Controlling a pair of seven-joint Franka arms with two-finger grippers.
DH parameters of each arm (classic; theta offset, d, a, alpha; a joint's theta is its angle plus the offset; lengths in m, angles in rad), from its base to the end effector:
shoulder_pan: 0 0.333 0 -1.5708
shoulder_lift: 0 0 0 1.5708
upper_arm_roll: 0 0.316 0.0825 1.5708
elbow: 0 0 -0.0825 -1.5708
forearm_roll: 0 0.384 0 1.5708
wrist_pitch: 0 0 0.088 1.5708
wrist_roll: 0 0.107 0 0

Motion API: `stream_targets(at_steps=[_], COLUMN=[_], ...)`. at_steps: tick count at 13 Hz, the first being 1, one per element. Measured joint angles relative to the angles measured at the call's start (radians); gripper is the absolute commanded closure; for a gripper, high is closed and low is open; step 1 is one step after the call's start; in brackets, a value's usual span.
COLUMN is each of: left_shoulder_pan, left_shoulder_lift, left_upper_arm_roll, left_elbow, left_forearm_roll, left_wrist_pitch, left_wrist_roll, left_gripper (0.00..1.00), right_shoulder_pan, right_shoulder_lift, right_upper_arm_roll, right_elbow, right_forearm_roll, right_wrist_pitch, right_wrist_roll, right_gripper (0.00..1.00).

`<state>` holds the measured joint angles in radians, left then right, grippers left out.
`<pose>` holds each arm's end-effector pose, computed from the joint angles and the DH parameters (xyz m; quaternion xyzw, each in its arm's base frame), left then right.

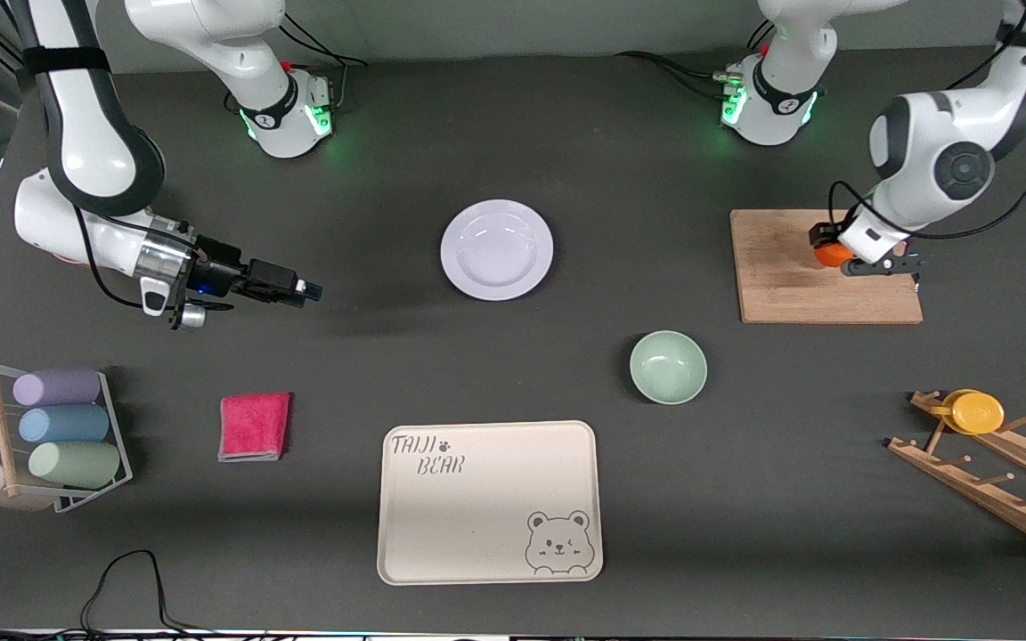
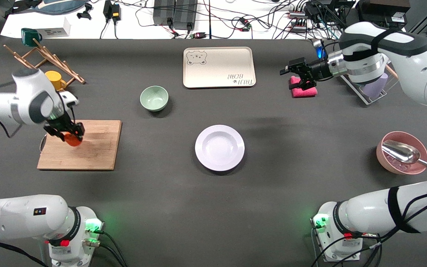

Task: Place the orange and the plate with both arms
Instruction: 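Lift the orange with the left gripper and carry it toward the plate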

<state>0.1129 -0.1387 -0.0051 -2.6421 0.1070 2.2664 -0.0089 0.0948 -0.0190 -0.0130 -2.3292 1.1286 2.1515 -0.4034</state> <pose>0.3910 0.0451 0.2735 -0.9921 -0.0191 0.1198 0.0312 0.4969 0.0781 0.3506 -0.8964 0.1160 -0.0015 0.4279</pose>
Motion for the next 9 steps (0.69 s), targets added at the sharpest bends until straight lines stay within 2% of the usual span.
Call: stream_targets(at_steps=[2,4,9], left_shoulder_pan=[-0.018,-0.051,-0.113], left_shoulder_lift=[-0.098,-0.154,-0.138], left_upper_arm_roll=[-0.007,-0.010,-0.021], left_elbow=[0.144,0.315,0.715], left_forearm_roll=[-0.016,-0.026,-0.034], left_wrist_pitch=[-0.239,-0.435,-0.787], left_wrist_roll=[-0.001,-0.001,-0.003], left_gripper=[1.00,1.00,1.00], right_shoulder_pan=[0.000,0.000,0.000], right_shoulder_lift=[0.011,0.018,0.057], right_upper_arm_roll=[-0.001,-0.001,-0.001], right_elbow=[-0.003,-0.005,-0.039], right_forearm_roll=[0.004,0.033,0.126], right_wrist_pitch=[0.001,0.001,0.001], right_wrist_roll=[-0.015,-0.043,-0.171], right_gripper=[0.00,0.00,0.00])
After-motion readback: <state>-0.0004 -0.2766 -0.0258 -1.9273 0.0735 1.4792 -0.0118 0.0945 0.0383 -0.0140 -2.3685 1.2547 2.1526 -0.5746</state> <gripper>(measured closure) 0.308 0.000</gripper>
